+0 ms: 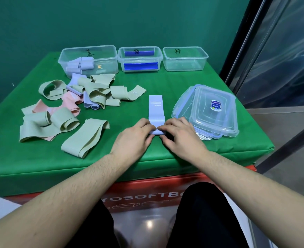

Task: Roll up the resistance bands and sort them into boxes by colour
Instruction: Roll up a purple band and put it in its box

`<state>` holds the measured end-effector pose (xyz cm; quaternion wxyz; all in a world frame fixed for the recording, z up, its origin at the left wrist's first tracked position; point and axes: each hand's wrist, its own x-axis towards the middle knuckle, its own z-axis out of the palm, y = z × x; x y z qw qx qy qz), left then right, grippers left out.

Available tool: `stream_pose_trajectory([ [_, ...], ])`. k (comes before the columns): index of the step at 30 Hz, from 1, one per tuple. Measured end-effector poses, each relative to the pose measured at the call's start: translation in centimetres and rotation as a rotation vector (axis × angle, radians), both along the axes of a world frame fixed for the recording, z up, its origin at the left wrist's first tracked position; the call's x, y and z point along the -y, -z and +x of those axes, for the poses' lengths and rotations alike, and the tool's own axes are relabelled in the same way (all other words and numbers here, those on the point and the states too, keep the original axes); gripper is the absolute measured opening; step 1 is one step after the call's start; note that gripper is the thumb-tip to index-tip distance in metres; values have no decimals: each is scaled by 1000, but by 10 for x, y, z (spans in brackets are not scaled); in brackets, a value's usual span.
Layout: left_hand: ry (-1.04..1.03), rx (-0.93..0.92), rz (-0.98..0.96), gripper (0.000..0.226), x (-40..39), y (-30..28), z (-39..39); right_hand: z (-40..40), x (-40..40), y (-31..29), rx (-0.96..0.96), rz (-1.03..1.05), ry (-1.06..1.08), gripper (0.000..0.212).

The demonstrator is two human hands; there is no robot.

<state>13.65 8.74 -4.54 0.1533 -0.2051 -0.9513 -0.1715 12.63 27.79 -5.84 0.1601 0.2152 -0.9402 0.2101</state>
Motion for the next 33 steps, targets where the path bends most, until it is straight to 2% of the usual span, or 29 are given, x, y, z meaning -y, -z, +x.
stream_pose_trajectory([
  [17, 94, -184, 57, 16, 14, 12, 40, 37, -8, 4, -70, -43, -107, 33],
  [23, 48, -148, 38, 21, 11, 14, 39, 37, -5, 3, -41, -74, -79, 34],
  [28, 31, -113, 54, 21, 10, 13, 37, 35, -4, 3, -41, -92, -105, 21],
  [33, 51, -105, 100, 19, 10, 11, 36, 30, 0, 1, -16, -107, -68, 21],
])
